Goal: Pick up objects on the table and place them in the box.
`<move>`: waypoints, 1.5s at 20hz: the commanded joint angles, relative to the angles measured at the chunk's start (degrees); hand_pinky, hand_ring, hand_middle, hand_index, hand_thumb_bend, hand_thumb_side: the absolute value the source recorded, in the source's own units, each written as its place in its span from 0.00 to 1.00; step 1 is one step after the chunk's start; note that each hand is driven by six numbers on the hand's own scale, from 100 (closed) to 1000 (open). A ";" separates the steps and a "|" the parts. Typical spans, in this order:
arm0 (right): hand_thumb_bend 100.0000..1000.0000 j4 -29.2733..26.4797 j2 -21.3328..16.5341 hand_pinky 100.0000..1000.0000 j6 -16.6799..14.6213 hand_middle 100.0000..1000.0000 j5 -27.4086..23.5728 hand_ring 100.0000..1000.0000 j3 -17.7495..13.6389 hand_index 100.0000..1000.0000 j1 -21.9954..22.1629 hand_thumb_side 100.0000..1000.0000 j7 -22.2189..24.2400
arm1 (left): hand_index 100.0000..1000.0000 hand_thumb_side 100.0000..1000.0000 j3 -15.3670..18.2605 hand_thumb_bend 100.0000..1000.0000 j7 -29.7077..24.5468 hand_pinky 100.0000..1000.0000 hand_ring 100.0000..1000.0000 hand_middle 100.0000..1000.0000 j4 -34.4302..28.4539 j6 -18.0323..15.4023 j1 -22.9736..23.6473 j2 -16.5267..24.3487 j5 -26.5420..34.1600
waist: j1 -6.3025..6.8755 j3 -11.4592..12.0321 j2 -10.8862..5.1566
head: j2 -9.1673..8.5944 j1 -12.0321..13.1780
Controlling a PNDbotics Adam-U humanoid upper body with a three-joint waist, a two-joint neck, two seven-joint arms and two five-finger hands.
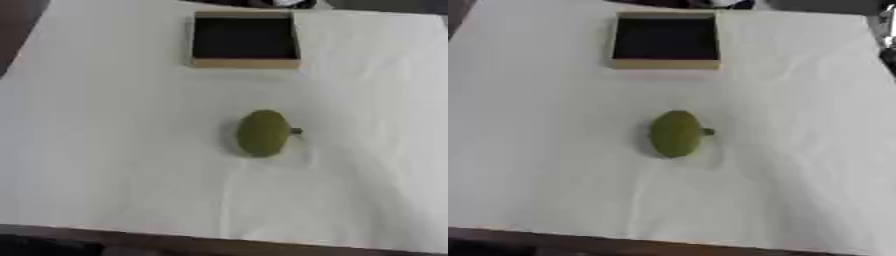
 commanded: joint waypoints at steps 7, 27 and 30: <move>0.00 -0.95 -2.52 0.80 -0.17 0.55 0.30 0.63 0.08 0.74 -0.34 0.31 1.29 | 0.74 0.52 0.69 0.00 0.10 0.62 0.73 0.71 -1.16 0.02 -0.56 1.08 -0.17 | 0.11 0.16 -1.24 | 0.35 0.22; 0.00 -0.95 -26.84 0.81 -8.61 0.71 16.06 0.75 24.40 0.82 -9.65 0.43 18.10 | 0.74 0.52 -0.34 0.00 -1.08 0.62 0.73 0.71 -1.16 0.30 -0.24 1.72 0.06 | -0.73 1.46 -2.22 | 0.96 -1.44; 0.00 -0.95 -27.16 0.82 -7.89 0.73 16.86 0.76 27.31 0.83 -11.40 0.47 20.95 | 0.74 0.52 -0.43 0.00 -1.30 0.62 0.74 0.71 -1.16 0.37 -0.26 1.68 0.21 | -0.84 1.65 -2.28 | 1.03 -1.65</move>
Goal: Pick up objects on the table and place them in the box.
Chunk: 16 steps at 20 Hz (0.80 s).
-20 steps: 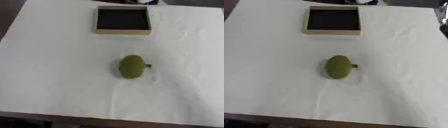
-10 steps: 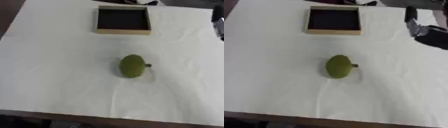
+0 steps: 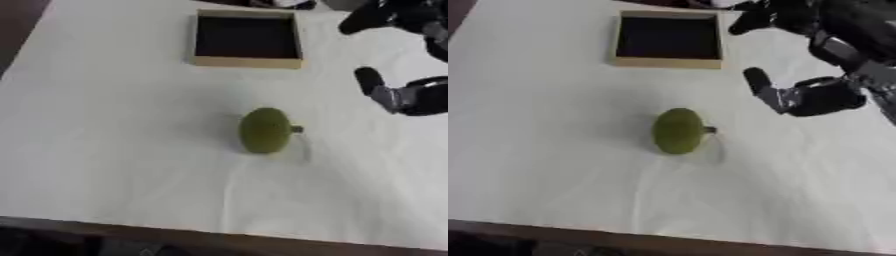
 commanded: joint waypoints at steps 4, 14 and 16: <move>0.00 -0.90 -1.77 0.83 2.88 0.76 0.50 0.78 4.07 0.87 -3.26 0.52 7.74 | 0.74 0.52 -0.10 0.00 -0.64 0.62 0.74 0.71 -1.16 0.13 -0.38 1.42 0.51 | 0.10 0.26 -1.21 | 0.22 -0.47; 0.15 -0.90 2.82 0.84 14.28 0.75 -3.04 0.80 7.34 0.83 -8.39 0.03 25.32 | 0.74 0.53 -0.24 0.00 -1.41 0.62 0.74 0.71 -1.16 0.47 -0.32 0.90 0.82 | 0.20 0.56 -1.15 | 0.21 -0.87; 0.19 -0.90 3.71 0.83 15.22 0.76 -3.16 0.79 7.48 0.85 -8.68 0.00 25.53 | 0.74 0.53 -0.27 0.00 -1.54 0.62 0.74 0.71 -1.16 0.59 -0.33 0.75 0.87 | 0.17 0.61 -1.11 | 0.20 -0.89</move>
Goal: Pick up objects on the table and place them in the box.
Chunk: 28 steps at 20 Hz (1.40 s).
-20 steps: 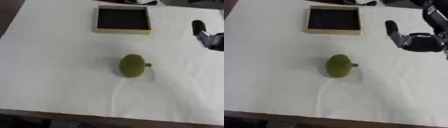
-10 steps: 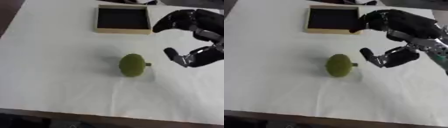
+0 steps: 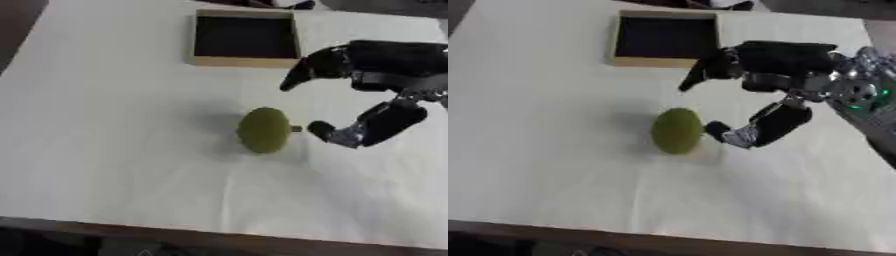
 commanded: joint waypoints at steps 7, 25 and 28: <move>0.14 -0.87 2.06 0.83 3.97 0.74 1.01 0.78 0.20 0.88 -1.80 0.09 2.45 | 0.74 0.53 0.03 0.00 -0.61 0.62 0.74 0.71 -1.16 0.32 -0.41 0.67 0.44 | 0.09 0.26 -1.05 | 0.23 -0.42; 0.04 12.16 10.74 0.82 6.57 0.73 7.25 0.78 3.71 0.89 -5.61 0.21 3.22 | 0.74 0.53 -0.31 0.00 -1.73 0.62 0.74 0.72 -1.16 0.77 -0.76 0.07 0.86 | -0.04 0.68 -0.51 | -0.07 -1.01; 0.01 15.10 12.09 0.82 5.91 0.74 8.80 0.78 4.22 0.89 -5.89 0.24 2.35 | 0.74 0.53 -0.31 0.00 -1.86 0.62 0.74 0.72 -1.16 0.80 -0.76 -0.05 0.90 | -0.03 0.77 -0.34 | -0.12 -1.10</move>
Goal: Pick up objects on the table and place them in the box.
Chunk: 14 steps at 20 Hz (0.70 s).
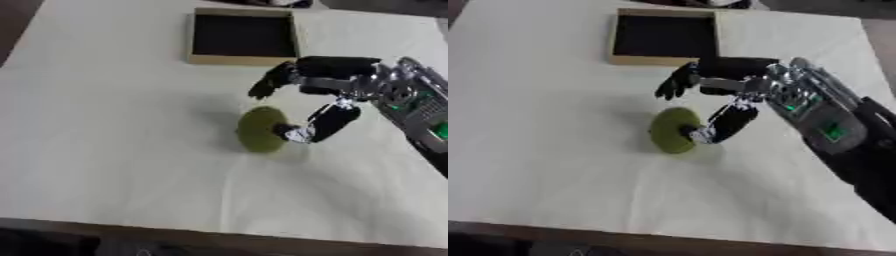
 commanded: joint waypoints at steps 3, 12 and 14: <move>0.01 4.15 1.13 0.82 -1.34 0.74 2.32 0.78 0.50 0.88 -0.99 0.25 -0.67 | 0.74 0.53 0.04 0.00 -0.44 0.62 0.74 0.72 -1.16 -0.01 -0.75 0.75 0.24 | 0.31 0.10 -0.67 | -0.15 -0.31; 0.12 6.73 2.32 0.82 -4.74 0.70 4.06 0.78 1.71 0.84 -0.78 0.15 1.08 | 0.74 0.53 -0.03 0.00 -0.60 0.62 0.74 0.72 -1.16 0.06 -0.97 0.70 0.37 | 0.24 0.27 -0.61 | -0.15 -0.27; 0.19 6.81 2.31 0.82 -5.34 0.66 4.56 0.76 1.83 0.81 -0.73 0.05 1.61 | 0.74 0.53 -0.03 0.00 -0.60 0.62 0.74 0.72 -1.16 0.06 -1.00 0.72 0.37 | 0.21 0.32 -0.61 | -0.17 -0.23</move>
